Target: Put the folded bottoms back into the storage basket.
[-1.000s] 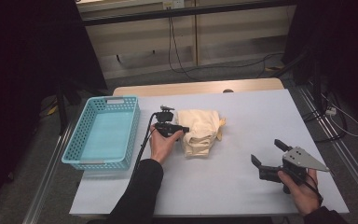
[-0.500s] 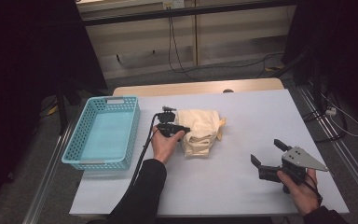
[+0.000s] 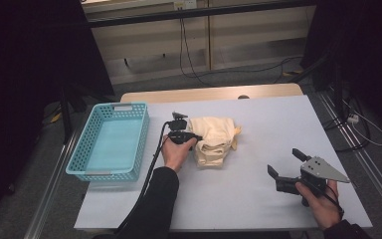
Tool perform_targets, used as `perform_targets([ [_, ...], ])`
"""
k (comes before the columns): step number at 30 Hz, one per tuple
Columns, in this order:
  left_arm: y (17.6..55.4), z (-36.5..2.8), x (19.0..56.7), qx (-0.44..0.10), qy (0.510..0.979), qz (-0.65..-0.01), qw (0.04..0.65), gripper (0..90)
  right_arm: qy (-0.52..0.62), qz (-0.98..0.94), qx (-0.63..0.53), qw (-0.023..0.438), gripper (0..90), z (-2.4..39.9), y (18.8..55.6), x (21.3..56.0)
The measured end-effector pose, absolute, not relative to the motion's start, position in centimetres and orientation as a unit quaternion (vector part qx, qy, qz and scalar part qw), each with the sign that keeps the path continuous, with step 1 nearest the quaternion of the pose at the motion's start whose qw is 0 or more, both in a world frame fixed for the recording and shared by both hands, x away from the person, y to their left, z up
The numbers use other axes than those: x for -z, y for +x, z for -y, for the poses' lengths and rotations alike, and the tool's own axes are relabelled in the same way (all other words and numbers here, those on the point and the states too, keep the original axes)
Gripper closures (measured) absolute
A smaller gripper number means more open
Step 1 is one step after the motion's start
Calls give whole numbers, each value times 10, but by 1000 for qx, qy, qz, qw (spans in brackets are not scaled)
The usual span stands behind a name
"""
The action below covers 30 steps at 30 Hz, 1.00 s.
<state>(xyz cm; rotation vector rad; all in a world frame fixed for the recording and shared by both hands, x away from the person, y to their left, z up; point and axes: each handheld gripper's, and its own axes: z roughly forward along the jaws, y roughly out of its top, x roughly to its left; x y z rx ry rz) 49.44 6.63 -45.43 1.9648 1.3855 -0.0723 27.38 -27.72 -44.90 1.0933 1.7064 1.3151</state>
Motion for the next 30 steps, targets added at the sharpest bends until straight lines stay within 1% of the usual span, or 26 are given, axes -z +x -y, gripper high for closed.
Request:
perform_targets([
  [4, 494, -66, 454, 28, 760, -539, 362, 699, 423, -661, -509, 355, 26, 277, 274, 449],
  [13, 495, -68, 453, 28, 759, -534, 370, 698, 423, -661, -510, 354, 26, 278, 274, 449],
  [16, 494, -68, 452, 21, 765, -524, 373, 701, 423, -660, -510, 354, 26, 278, 274, 449],
  [30, 492, -67, 449, 6, 765, -518, 382, 710, 424, -660, -510, 354, 26, 278, 273, 449],
])
